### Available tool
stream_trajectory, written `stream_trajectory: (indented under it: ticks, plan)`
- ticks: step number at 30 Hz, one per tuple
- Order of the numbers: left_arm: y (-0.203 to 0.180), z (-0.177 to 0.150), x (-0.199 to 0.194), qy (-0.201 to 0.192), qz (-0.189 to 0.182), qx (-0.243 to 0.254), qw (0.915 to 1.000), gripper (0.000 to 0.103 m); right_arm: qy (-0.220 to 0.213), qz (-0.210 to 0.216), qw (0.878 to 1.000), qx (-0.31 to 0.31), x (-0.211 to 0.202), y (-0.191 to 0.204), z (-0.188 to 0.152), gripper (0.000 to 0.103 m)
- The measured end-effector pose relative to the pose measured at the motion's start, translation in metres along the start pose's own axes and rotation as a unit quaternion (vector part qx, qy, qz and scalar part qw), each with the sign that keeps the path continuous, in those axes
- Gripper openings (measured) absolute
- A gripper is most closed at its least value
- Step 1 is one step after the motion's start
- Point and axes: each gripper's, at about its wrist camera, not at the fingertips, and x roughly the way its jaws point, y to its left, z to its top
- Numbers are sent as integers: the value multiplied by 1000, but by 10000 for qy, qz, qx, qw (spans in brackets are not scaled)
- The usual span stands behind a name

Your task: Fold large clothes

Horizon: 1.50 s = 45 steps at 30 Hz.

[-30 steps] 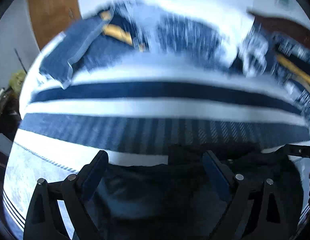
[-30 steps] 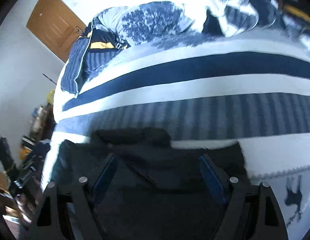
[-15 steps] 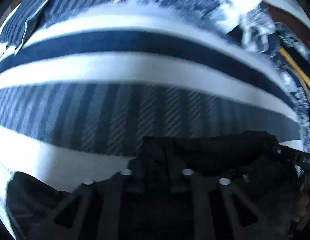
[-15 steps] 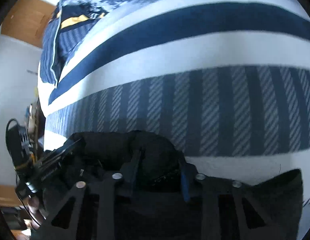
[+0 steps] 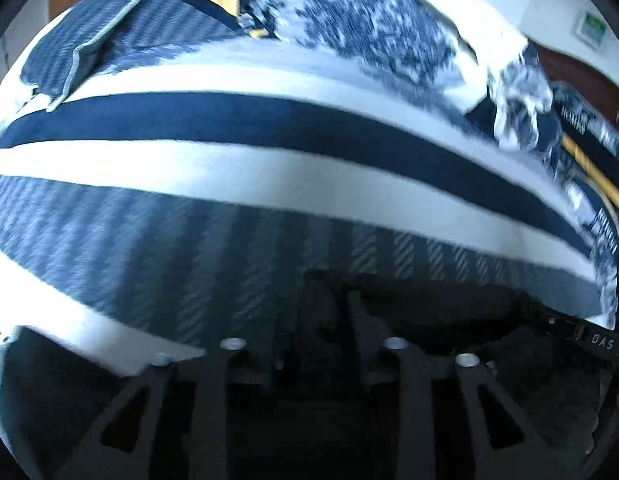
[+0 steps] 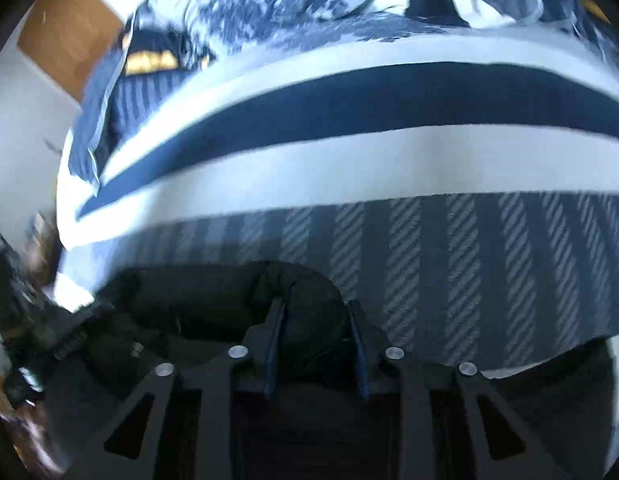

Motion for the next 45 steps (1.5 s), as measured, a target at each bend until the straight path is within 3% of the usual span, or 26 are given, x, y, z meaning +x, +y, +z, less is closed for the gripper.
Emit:
stream_trajectory:
  ticks: [3,4,5,6,9,12,15,16,19,23,25,27,28,29,32,34,36,38,39,40,41,43,45]
  plan:
    - [19,7,-57,-519,70,-108,9986,68,-586,154,9982,2,-51,5,-1,46]
    - [25,9,-74,-691,171,-138,9974,81,-858,181,9961,-107,-77,10,-6,60]
    - [33,7,-92,-870,366,-165,9954,83,-1102,145,9936,-205,-99,14,-12,75]
    - [41,0,-110,-1021,516,-165,9933,83,-1274,115,9914,-289,-117,17,-17,76]
    - [54,-26,-124,-1103,944,-10,9894,83,-1307,256,9904,-380,-155,19,-42,76]
    - [56,-39,-96,-658,1450,113,9872,83,-1004,-180,9932,-564,-141,17,-64,75]
    - [71,-39,-57,-221,1818,-111,9830,83,-643,-1052,9893,-776,-104,8,-73,47]
    - [78,-43,-54,-175,1720,-259,9846,84,-589,-1325,9870,-697,-94,-2,-73,43]
    - [104,-47,-40,-165,1324,-791,9879,85,-516,-1430,9882,-177,-89,-34,-71,35]
    - [113,-48,-40,-18,887,-1015,9909,82,-316,-1307,9906,259,-82,-68,-69,35]
    - [112,-47,-68,-392,632,-942,9928,83,-418,-908,9942,407,-97,-73,-70,35]
    - [116,-39,-93,-732,635,-762,9924,83,-755,-457,9952,429,-124,-74,-69,49]
    - [120,-33,-99,-736,709,-710,9922,83,-894,-406,9943,405,-136,-75,-68,74]
    - [125,-28,-98,-687,764,-710,9922,84,-929,-399,9941,402,-141,-77,-67,83]
    - [141,-15,-71,-59,951,-867,9917,84,-418,-123,9974,566,-131,-90,-53,82]
    - [141,-16,-53,220,763,-871,9930,84,-181,-119,9957,902,-115,-104,-43,82]
    - [136,-18,-45,286,533,-784,9951,77,-5,131,9939,1097,-101,-114,-39,73]
    - [134,-24,-38,348,492,-724,9956,36,225,168,9951,951,-86,-110,-35,49]
    - [136,-27,-31,471,380,-736,9955,24,258,27,9962,830,-79,-110,-31,42]
    - [135,-27,-29,524,289,-714,9957,6,268,8,9968,749,-75,-106,-29,26]
    - [132,-27,-33,355,347,-623,9968,4,337,3,9978,567,-75,-98,-27,7]
    - [121,-25,-51,-199,681,-272,9971,4,83,-438,9983,363,-88,-88,-25,3]
    - [114,-24,-41,-92,901,-127,9958,4,-71,-818,9963,273,-91,-84,-21,2]
